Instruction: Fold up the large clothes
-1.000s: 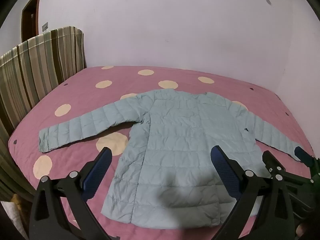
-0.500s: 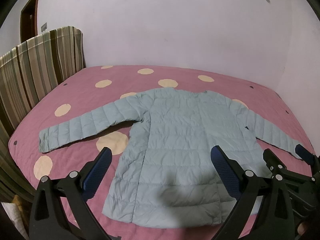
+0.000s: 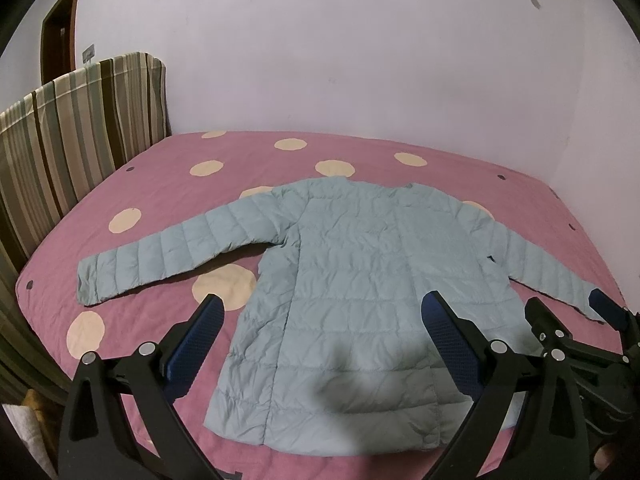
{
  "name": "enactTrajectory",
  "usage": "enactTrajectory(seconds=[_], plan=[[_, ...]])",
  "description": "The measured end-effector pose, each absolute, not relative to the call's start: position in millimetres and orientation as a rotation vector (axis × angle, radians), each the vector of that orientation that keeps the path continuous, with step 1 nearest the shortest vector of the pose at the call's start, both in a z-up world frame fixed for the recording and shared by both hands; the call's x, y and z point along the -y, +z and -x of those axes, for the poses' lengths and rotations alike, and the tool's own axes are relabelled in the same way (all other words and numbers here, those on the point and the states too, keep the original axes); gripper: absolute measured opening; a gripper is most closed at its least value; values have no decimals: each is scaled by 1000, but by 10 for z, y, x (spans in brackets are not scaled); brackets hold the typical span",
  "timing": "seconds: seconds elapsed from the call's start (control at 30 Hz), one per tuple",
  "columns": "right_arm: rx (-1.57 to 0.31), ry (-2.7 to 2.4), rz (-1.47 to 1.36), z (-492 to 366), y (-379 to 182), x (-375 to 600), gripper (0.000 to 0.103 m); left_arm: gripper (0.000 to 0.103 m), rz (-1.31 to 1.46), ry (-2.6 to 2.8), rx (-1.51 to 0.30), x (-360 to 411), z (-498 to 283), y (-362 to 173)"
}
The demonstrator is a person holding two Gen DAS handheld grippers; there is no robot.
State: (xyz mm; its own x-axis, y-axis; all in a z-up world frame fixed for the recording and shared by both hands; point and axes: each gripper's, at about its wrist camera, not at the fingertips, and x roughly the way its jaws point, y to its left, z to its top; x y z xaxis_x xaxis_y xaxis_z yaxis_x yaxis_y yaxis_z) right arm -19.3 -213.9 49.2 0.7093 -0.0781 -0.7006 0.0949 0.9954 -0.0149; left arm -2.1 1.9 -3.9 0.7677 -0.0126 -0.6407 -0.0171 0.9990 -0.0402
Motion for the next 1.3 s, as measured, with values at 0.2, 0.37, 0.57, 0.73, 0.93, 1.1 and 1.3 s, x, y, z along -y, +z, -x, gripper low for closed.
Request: enactTrajectory(seconds=[0.2, 0.37, 0.57, 0.73, 0.93, 1.1, 1.3], plan=[[-774, -96, -22, 176, 474, 2134, 101, 98, 45, 2, -696, -10, 29, -31], [-773, -97, -22, 204, 506, 2137, 101, 98, 45, 4, -697, -8, 23, -22], [-773, -96, -21, 203, 510, 2131, 101, 98, 46, 3, -699, -3, 20, -17], [-774, -96, -21, 194, 512, 2123, 101, 98, 48, 3, -700, -11, 18, -17], [-773, -96, -20, 198, 511, 2127, 101, 98, 47, 2, -699, -12, 19, -19], [-774, -96, -20, 198, 509, 2126, 101, 98, 49, 2, -700, -11, 19, -20], [-774, -96, -21, 201, 506, 2122, 101, 98, 48, 1, -699, -13, 18, -20]])
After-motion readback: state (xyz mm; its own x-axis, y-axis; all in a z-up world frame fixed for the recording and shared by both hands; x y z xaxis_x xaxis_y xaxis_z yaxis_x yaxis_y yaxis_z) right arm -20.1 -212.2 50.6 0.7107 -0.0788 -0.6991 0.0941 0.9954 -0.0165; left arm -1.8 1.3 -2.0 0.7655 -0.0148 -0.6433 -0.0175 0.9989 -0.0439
